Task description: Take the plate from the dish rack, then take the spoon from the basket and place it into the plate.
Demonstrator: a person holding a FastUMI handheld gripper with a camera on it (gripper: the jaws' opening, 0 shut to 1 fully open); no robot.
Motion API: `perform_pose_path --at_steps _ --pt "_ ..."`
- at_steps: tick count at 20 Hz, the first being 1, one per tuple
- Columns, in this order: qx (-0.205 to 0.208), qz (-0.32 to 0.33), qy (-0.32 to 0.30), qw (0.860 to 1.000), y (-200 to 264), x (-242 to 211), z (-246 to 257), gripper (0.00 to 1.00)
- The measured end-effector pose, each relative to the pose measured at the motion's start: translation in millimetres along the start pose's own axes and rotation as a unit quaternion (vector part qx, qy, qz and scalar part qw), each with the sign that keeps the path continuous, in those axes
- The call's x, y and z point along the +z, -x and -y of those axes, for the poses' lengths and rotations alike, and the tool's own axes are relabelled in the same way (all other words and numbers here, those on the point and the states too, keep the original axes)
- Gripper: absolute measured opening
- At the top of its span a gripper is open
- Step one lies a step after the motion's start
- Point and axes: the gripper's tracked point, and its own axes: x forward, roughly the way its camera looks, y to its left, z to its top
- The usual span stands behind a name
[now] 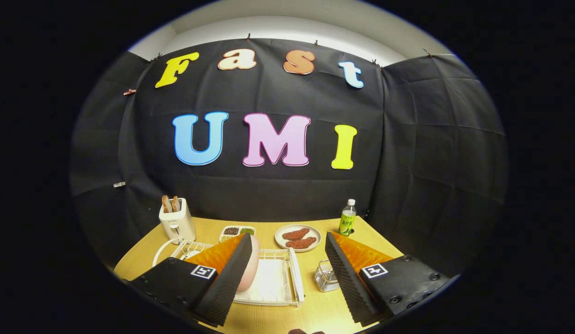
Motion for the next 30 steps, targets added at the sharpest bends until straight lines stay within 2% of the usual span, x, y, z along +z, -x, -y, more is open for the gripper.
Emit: perform_pose_path --at_steps 2,6,14,19,23,24,26,30 --pt "-0.006 -0.022 0.017 1.000 -17 -5 -6 0.97" --pt "0.015 -0.066 0.048 0.997 -55 -23 -37 0.98" --pt "0.019 -0.158 0.128 0.979 -117 -104 -67 0.98" --pt "-0.005 -0.221 0.068 0.973 -131 -139 -64 0.93" --pt "-0.003 -0.237 0.043 0.971 -141 -143 -72 0.63" --pt "-0.003 -0.245 0.037 0.969 -141 -147 -75 0.48" --pt "-0.004 -0.260 0.028 0.965 -140 -152 -79 0.32" --pt "-0.029 -0.275 0.020 0.961 -138 -152 -73 0.28"
